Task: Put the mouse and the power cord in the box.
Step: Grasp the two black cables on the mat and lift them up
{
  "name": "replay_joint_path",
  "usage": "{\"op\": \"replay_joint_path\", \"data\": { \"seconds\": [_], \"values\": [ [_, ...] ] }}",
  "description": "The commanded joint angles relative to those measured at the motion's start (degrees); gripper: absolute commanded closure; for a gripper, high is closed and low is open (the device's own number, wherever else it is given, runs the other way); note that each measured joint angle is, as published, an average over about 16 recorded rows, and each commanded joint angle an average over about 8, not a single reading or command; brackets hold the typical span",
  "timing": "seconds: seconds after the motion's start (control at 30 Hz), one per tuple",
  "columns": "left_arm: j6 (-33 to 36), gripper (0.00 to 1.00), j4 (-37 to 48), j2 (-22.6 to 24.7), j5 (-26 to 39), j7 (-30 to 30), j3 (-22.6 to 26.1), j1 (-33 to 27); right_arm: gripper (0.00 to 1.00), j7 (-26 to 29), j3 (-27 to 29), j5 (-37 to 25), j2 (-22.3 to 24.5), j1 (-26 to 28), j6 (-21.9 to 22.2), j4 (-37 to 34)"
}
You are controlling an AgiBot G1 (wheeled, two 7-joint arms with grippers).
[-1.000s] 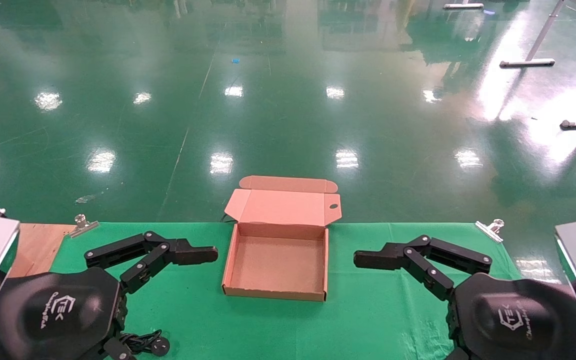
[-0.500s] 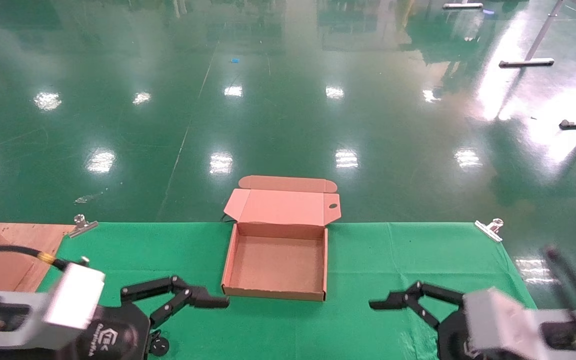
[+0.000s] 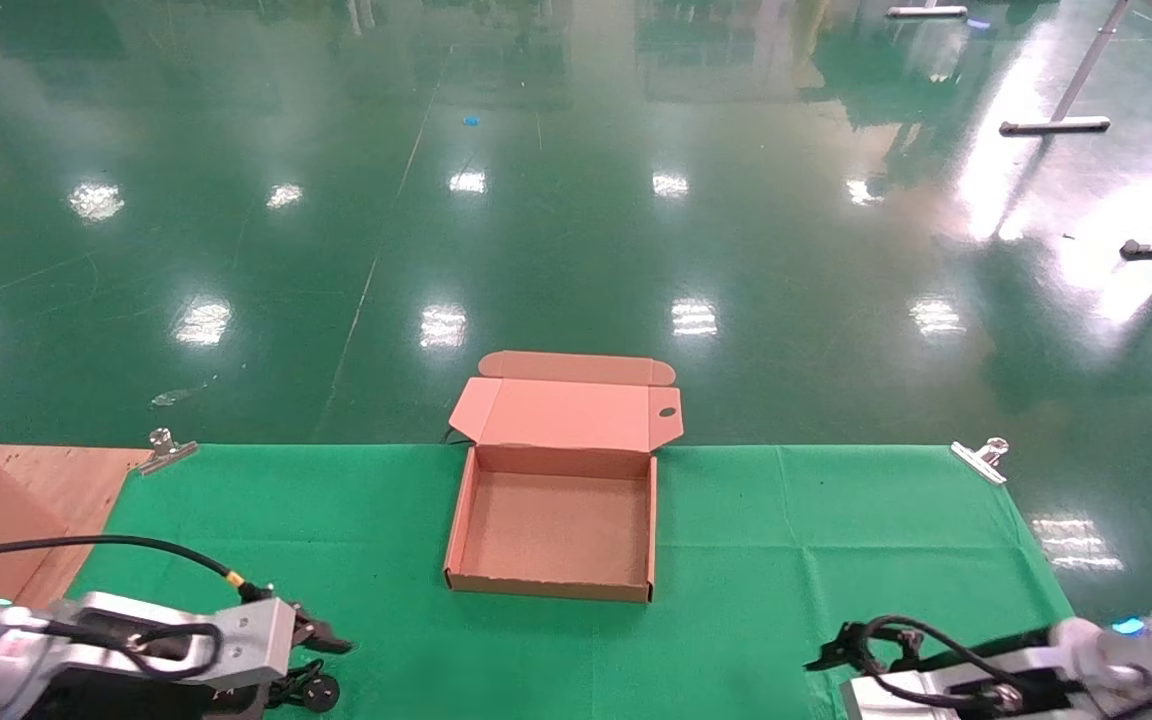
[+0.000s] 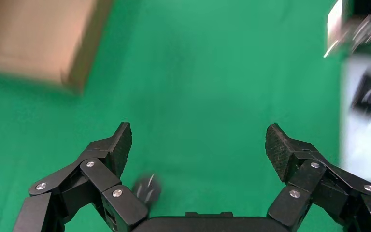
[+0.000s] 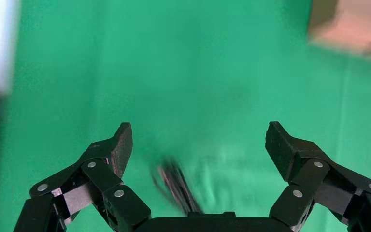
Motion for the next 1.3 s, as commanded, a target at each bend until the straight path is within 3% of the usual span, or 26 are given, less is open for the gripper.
{"op": "replay_joint_path", "data": {
  "seconds": [0.03,0.2,0.4,0.8,1.3],
  "values": [
    [-1.65,0.00,3.92,2.00,4.88,1.93,2.06,-1.94,0.00,-2.36,-2.10,-5.20,-2.02,1.68,1.13,-2.68],
    [-7.06,0.00,13.56,6.30,11.89,5.84,5.15,-4.97,0.00,-6.48,-6.09,-14.11,-7.25,4.05,5.51,-9.27],
    [-12.96,0.00,22.85,9.63,14.51,10.54,6.08,-6.42,0.00,-10.95,-8.42,-18.90,-12.07,5.36,10.41,-18.20],
    [-14.15,0.00,32.66,12.61,11.78,19.52,4.48,-7.08,0.00,-19.66,-8.28,-17.64,-17.22,7.49,14.39,-34.80],
    [-11.85,0.00,38.52,12.47,9.50,24.21,3.00,-9.20,0.00,-27.00,-6.33,-14.56,-15.24,12.46,12.76,-44.05]
  ]
}}
